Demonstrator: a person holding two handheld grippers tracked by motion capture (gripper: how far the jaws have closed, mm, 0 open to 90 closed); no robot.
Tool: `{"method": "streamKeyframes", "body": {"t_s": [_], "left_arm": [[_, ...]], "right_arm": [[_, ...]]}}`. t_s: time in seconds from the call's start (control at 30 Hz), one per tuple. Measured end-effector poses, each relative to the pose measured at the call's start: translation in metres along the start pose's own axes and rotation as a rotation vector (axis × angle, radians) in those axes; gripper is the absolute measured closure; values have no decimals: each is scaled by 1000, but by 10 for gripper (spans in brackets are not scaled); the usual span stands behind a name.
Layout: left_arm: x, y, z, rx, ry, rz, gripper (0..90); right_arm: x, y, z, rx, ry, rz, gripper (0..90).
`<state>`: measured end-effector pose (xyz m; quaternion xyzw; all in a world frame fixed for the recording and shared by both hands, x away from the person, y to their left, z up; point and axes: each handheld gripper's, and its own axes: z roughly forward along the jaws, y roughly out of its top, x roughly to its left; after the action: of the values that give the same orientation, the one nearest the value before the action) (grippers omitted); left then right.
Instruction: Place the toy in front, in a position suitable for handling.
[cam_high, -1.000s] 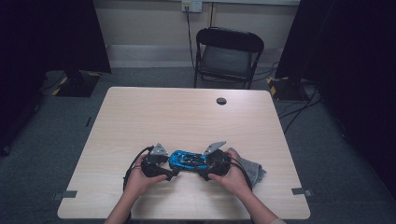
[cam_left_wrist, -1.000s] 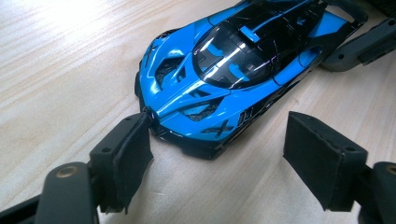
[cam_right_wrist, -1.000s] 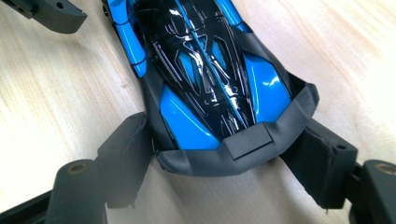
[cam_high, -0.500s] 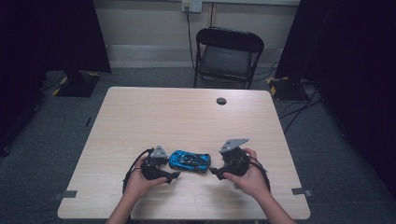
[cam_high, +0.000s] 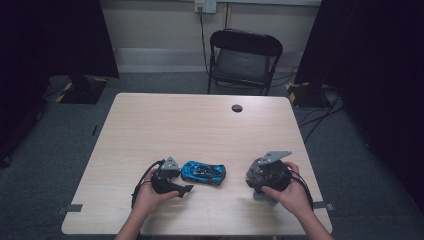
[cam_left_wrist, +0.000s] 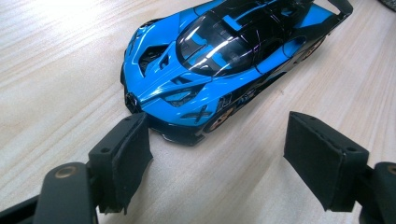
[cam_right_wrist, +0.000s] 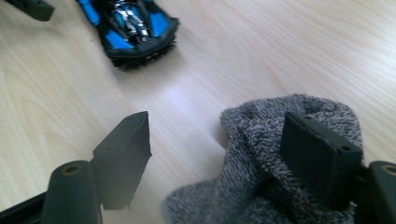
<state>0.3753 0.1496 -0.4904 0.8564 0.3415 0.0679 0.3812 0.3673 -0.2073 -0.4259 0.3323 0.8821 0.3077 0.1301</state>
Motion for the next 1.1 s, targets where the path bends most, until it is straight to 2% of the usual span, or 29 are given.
{"method": "streamKeyframes", "body": {"t_s": [0.03, 0.2, 0.23, 0.3, 0.47, 0.6, 0.7, 0.9, 1.07, 1.1], "left_arm": [[0, 0, 0, 0, 0, 0, 223], [0, 0, 1, -2, -4, 1, 215], [0, 0, 1, -6, -6, 0, 214], [0, -1, 1, -15, -8, 0, 213], [0, -2, 1, -20, -9, 5, 210], [-2, -3, 2, -18, 2, 35, 198], [-3, -3, 2, -18, 4, 43, 190], [-4, -5, 2, -22, 6, 45, 183], [-4, -5, 2, -21, 6, 50, 178], [-4, -4, 3, -24, 4, 44, 177]], "right_arm": [[3, 4, 4, 4, 27, -2, 242], [5, 10, 5, -4, 41, 1, 240], [3, 11, 2, -4, 59, 7, 240], [2, 11, -1, 1, 63, 10, 238], [0, 15, -8, 15, 52, 3, 236], [-6, 21, -22, -1, 32, 9, 233], [-9, 21, -27, -3, 22, 9, 237], [-30, 6, -38, -2, -21, 68, 215], [-39, -8, -37, 9, -17, 107, 211], [-42, -15, -31, 21, -5, 135, 209]]}}
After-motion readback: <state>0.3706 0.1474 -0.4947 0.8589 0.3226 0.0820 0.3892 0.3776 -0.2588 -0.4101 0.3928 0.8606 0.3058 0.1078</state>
